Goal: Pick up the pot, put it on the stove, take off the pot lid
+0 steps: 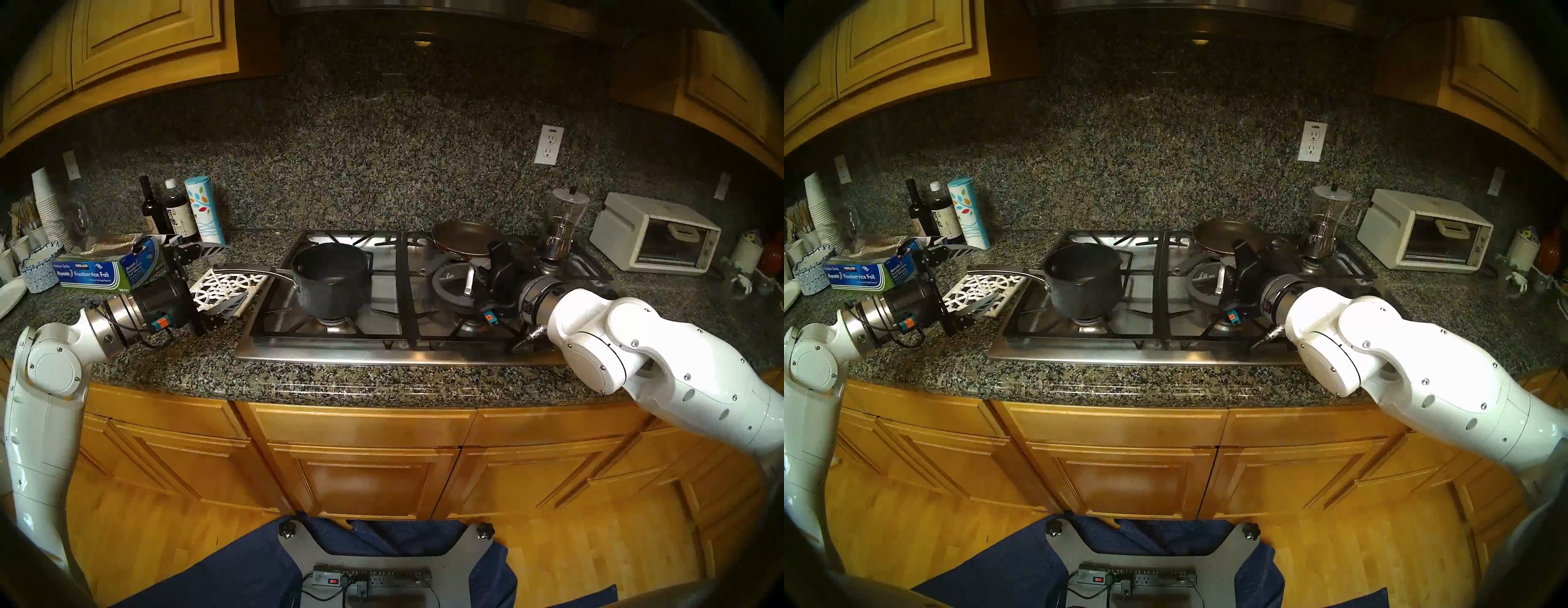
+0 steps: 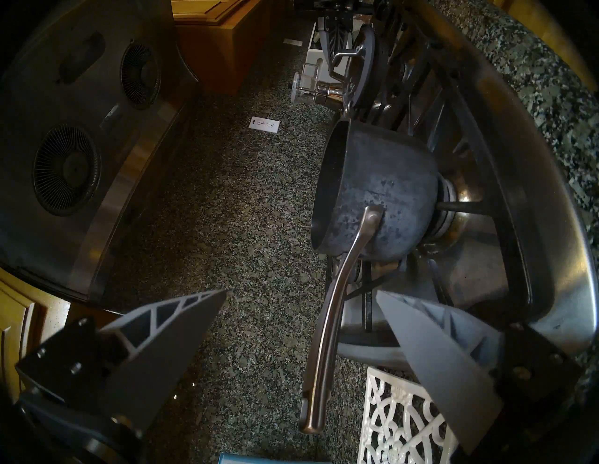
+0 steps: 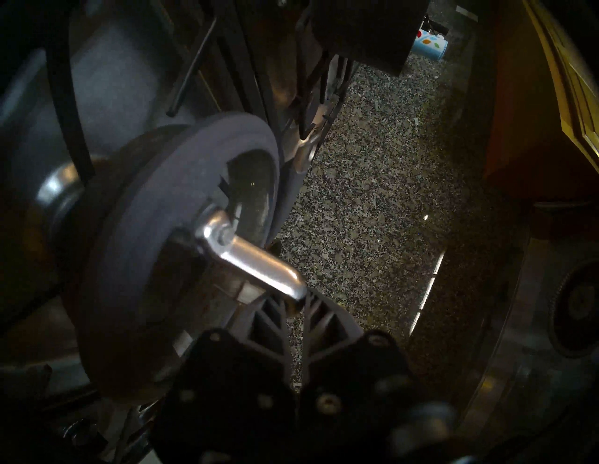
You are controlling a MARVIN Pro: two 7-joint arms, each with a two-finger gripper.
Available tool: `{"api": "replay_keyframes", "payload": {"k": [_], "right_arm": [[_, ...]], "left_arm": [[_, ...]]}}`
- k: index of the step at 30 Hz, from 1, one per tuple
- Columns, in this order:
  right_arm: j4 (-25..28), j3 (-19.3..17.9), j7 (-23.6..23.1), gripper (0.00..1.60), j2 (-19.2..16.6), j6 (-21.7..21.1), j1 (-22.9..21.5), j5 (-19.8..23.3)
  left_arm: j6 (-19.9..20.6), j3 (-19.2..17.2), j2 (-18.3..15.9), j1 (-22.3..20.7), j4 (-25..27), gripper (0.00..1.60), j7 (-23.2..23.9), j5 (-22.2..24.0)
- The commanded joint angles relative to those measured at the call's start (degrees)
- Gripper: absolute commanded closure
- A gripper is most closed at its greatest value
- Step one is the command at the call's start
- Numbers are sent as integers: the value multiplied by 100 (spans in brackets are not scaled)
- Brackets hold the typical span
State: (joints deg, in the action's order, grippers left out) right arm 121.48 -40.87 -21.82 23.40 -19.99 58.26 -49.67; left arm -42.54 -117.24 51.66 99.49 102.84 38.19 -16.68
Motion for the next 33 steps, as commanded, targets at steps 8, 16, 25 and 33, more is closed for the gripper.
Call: {"api": "replay_keyframes", "payload": {"k": [8,16,25,33], "right_arm": [[218,-188,222,160,-284,-186,-23,-53],[208,-123,268,160,-321,-252,79,-70],[300,-99,336,130,-491,-377,205,-23],[389,-95,308,0,-586,-425,222,-20]], "left_arm": [[10,-112,-24,-122,99,0,-72,85],[12,-113,-23,-122,100,0,-72,88],[12,-113,-23,-121,100,0,-72,89],[14,-115,-23,-121,102,0,-71,92]]}}
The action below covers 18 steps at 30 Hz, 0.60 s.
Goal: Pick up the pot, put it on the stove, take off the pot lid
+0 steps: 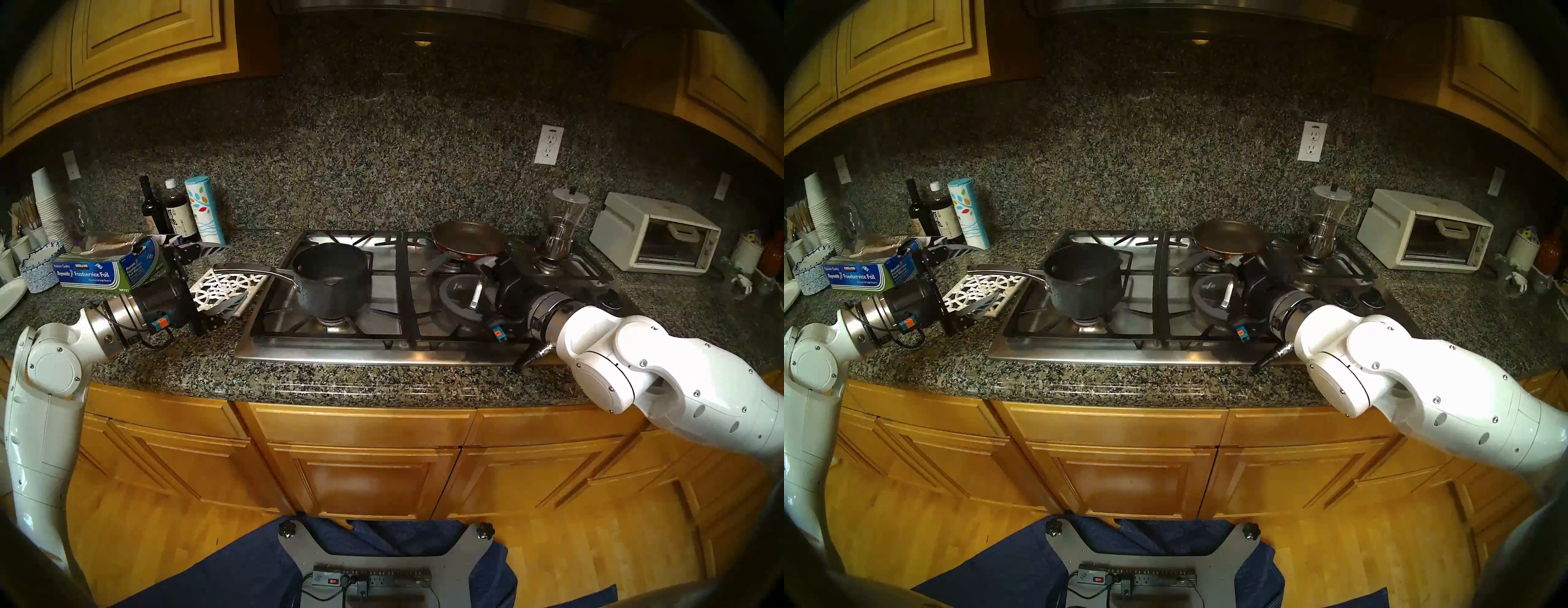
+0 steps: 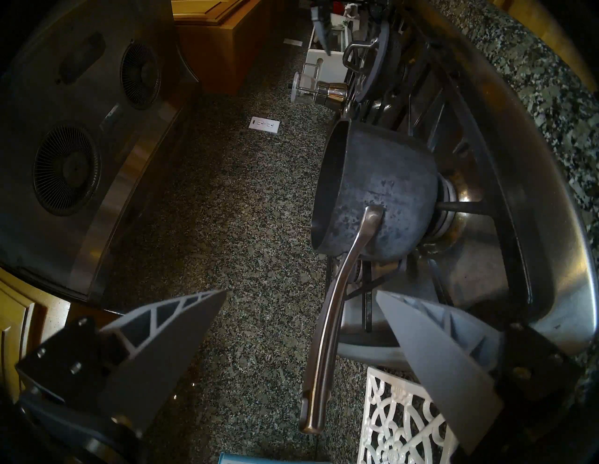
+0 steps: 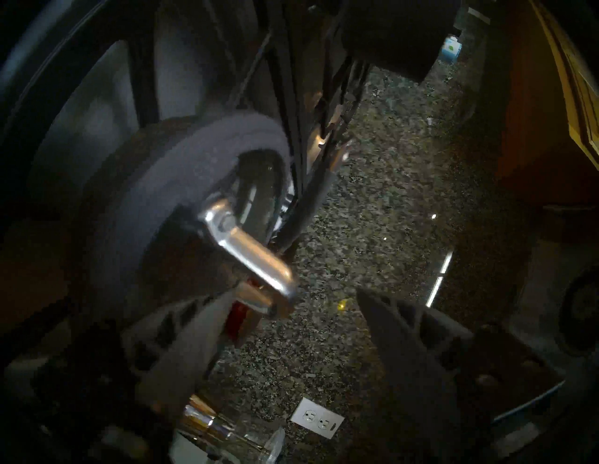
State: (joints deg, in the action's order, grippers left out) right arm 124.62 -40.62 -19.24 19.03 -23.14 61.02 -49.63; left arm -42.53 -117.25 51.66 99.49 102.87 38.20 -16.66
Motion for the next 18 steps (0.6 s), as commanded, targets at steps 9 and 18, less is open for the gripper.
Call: {"api": "replay_keyframes", "payload": {"k": [9,18], "right_arm": [[254,-136,-18,0,-343,-142,-55,15],[586,-277,-118,0,-688,-236,-135,129]], "left_arm": [[13,-113,-23,-121,98,0,-71,89],[10,-111,-24,-122,95,0,-71,82]]}}
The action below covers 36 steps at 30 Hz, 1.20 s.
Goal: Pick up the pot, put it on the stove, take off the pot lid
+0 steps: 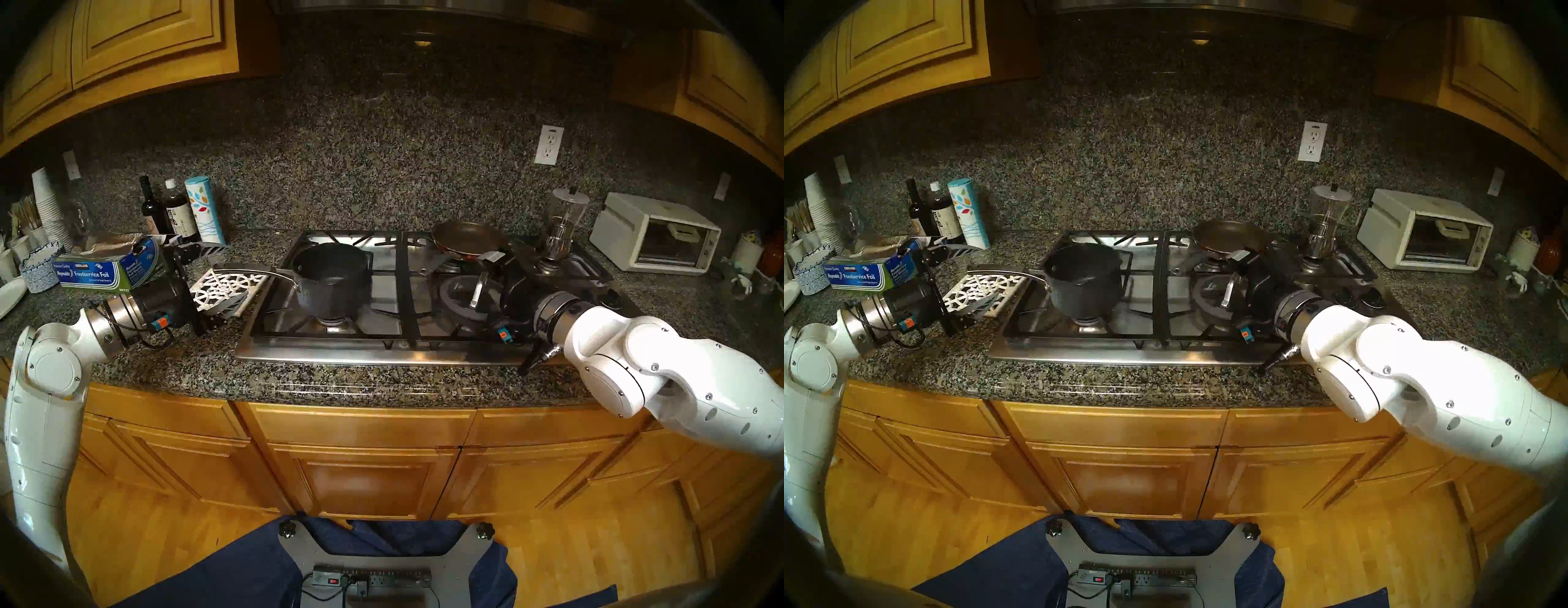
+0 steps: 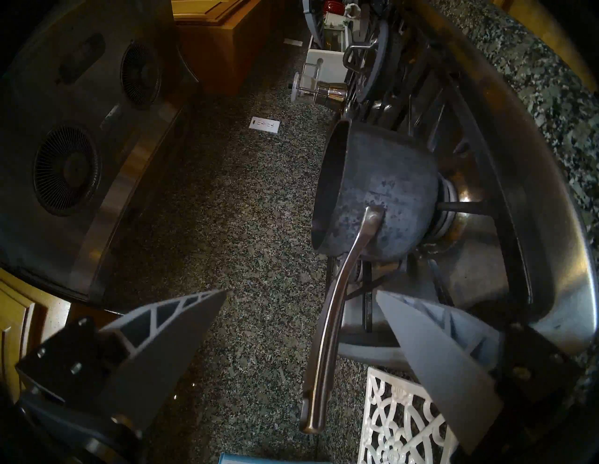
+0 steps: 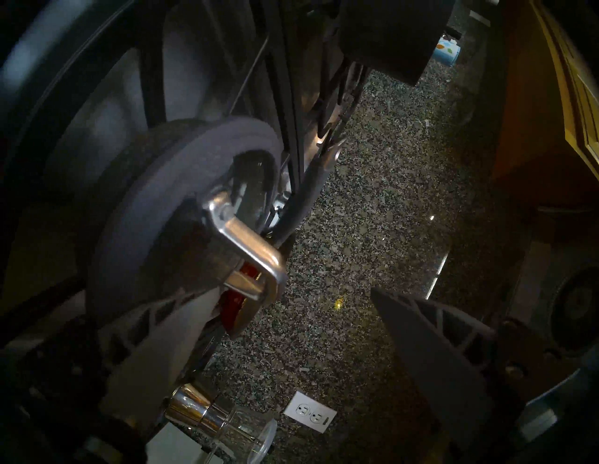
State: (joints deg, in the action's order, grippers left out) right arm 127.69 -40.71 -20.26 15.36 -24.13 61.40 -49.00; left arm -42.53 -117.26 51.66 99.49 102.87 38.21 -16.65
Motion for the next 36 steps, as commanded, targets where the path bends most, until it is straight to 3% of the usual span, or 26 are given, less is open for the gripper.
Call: {"api": "replay_keyframes", "payload": {"k": [1,14,36], "right_arm": [[322,-302,-37,0,-353,-141,-204,79],[703,-652,-384,0,-708,-120,-466,328],[934,-1017,-1130,0,-877,-32,-705,381]], "left_arm": [[8,-109,-24,-122,95,0,-72,80],[8,-109,-24,-123,94,0,-71,79],[10,-111,-23,-122,97,0,-71,85]]}}
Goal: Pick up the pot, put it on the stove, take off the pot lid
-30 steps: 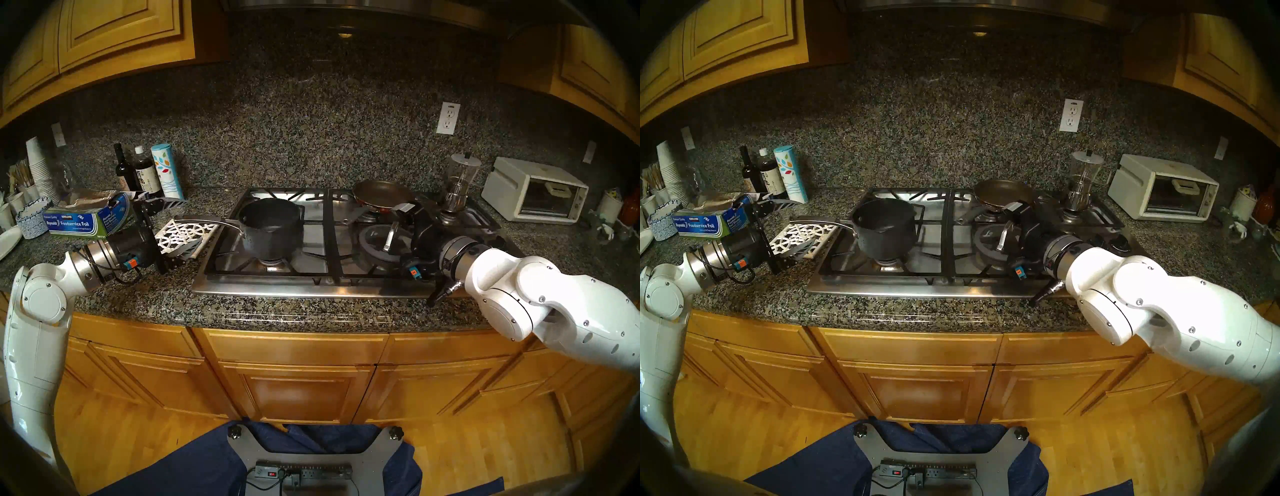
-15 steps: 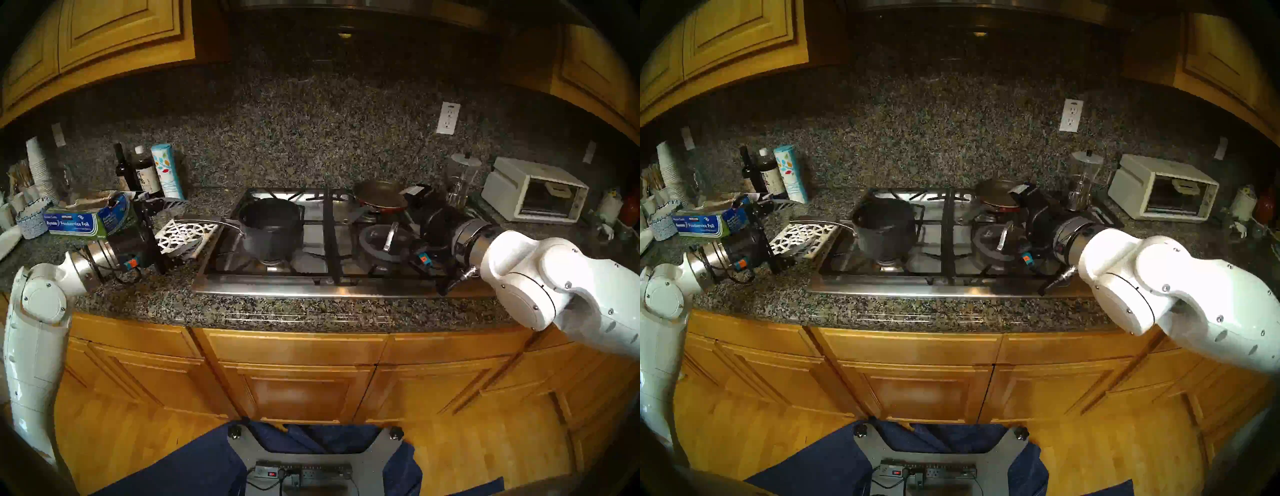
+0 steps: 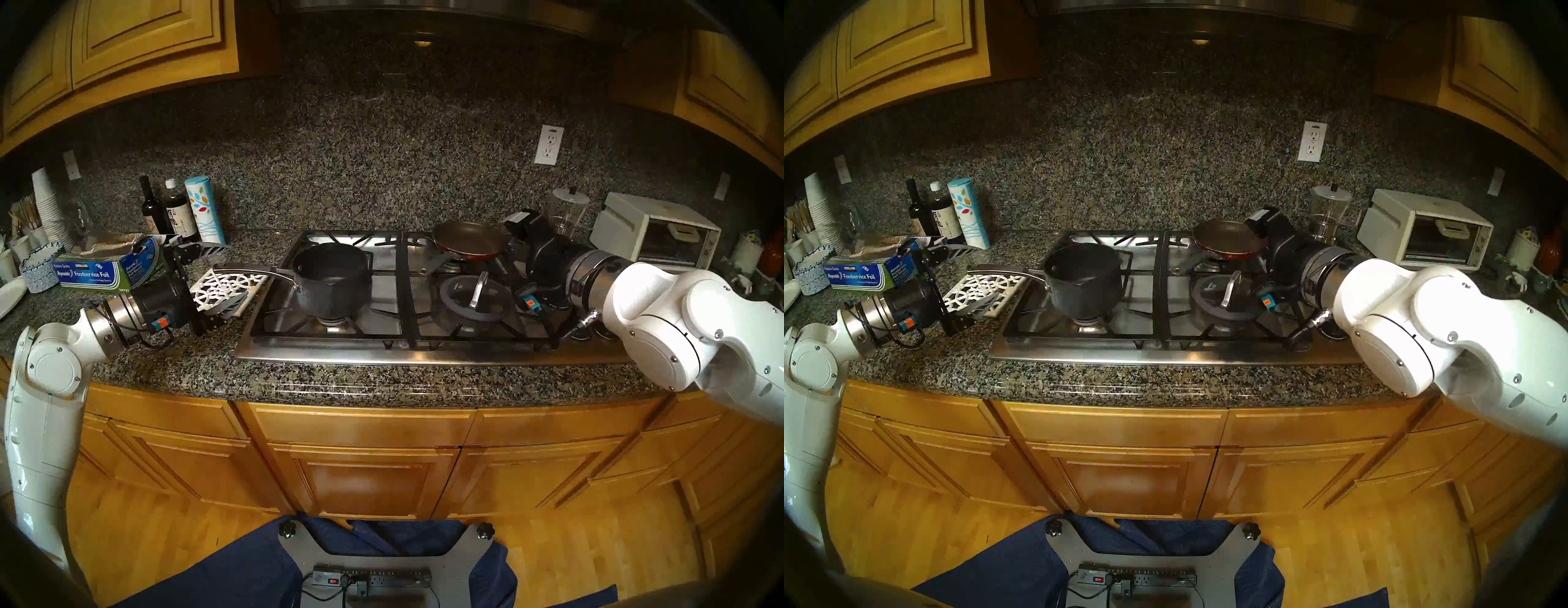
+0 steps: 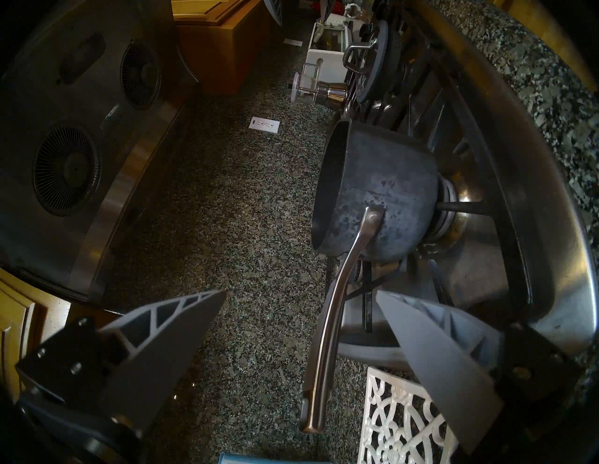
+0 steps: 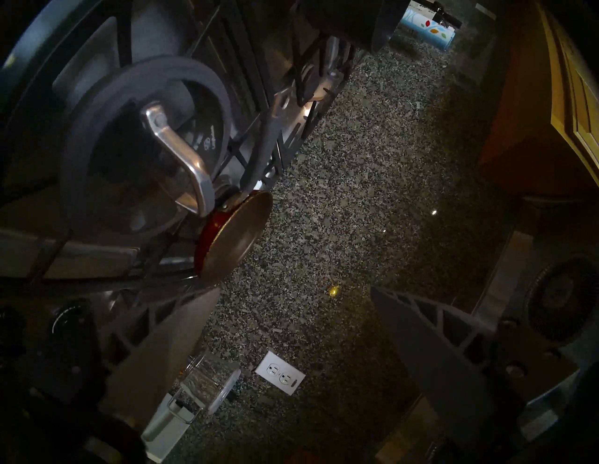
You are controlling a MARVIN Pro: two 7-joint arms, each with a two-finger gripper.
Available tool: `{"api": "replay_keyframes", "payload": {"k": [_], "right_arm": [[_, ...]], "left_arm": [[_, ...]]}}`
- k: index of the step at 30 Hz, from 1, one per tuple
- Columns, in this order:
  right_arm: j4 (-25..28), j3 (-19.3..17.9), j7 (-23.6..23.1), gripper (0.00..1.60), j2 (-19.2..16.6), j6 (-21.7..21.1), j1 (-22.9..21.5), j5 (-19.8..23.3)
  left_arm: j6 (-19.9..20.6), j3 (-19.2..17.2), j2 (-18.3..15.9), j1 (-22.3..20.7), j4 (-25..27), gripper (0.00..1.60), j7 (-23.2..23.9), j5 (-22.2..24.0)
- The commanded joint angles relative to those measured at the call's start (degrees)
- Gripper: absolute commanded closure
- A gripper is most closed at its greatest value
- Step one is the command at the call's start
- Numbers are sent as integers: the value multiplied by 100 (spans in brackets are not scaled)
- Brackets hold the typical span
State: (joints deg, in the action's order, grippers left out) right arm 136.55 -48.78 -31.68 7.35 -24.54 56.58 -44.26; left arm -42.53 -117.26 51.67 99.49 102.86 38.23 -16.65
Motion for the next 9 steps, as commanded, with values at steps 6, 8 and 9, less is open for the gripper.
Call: {"api": "replay_keyframes", "payload": {"k": [6,8,9], "right_arm": [[53,-214,-37,0,-63,14,-236,-106],[54,-211,-44,0,-63,14,-242,-108],[54,-209,-44,0,-63,14,-244,-108]], "left_arm": [[11,-111,-23,-122,98,0,-73,86],[12,-112,-23,-122,98,0,-73,86],[12,-112,-23,-122,98,0,-72,86]]}}
